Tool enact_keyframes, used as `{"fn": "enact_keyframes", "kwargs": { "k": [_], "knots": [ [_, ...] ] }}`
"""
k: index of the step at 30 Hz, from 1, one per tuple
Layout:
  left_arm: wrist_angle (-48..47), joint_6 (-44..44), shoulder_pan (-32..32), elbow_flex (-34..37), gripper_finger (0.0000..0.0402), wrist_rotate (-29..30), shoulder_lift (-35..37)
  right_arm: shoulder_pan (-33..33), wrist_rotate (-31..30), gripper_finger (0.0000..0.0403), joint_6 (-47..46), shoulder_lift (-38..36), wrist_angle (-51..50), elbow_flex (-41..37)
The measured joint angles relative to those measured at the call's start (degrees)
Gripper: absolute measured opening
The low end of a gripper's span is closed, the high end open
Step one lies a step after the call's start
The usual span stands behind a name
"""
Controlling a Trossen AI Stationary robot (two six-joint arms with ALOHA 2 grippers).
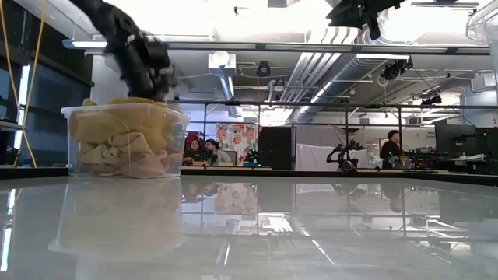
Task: Sort towels by color in basket
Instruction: Put the yellow kitchen towel into the top transparent bin
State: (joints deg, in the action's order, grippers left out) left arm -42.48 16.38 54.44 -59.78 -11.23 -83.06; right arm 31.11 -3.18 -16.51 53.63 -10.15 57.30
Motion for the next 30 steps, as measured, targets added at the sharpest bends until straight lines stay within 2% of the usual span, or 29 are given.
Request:
{"fn": "enact_keyframes", "kwargs": {
  "k": [6,8,11,12,14,20,25,30],
  "knots": [
    [-17.59,-1.03,-0.23,-13.32,0.0,0.58,4.48,0.0,-0.02,0.0075,0.01,0.0,-0.72,0.0],
    [-24.3,-0.14,-0.06,-17.01,0.0,6.47,5.94,0.0,-0.02,0.0075,0.0,0.0,-1.42,0.0],
    [-29.33,1.33,0.66,-19.72,0.0,23.17,8.04,0.0,-0.02,0.0075,0.0,-0.01,-2.25,0.0],
    [-28.54,1.67,0.9,-19.61,0.0,25.97,8.68,0.0,-0.03,0.0075,0.02,-0.02,-2.57,0.0],
    [-25.1,3.39,1.47,-18.77,0.0,27.57,9.0,0.0,-0.04,0.0075,0.02,-0.02,-2.91,0.0],
    [-23.53,6.92,-1.27,-15.87,0.0,40.11,3.99,0.02,-0.09,0.0075,0.03,-0.02,-2.93,0.0],
    [-22.61,6.06,-1.26,-12.68,0.0,37.21,-1.8,0.02,-0.09,0.0075,0.22,-0.02,-2.95,0.0],
    [-13.45,3.32,-2.04,-9.59,0.0,30.49,-5.98,0.02,0.19,0.0075,0.02,-0.02,-3.03,0.0]
  ]
}}
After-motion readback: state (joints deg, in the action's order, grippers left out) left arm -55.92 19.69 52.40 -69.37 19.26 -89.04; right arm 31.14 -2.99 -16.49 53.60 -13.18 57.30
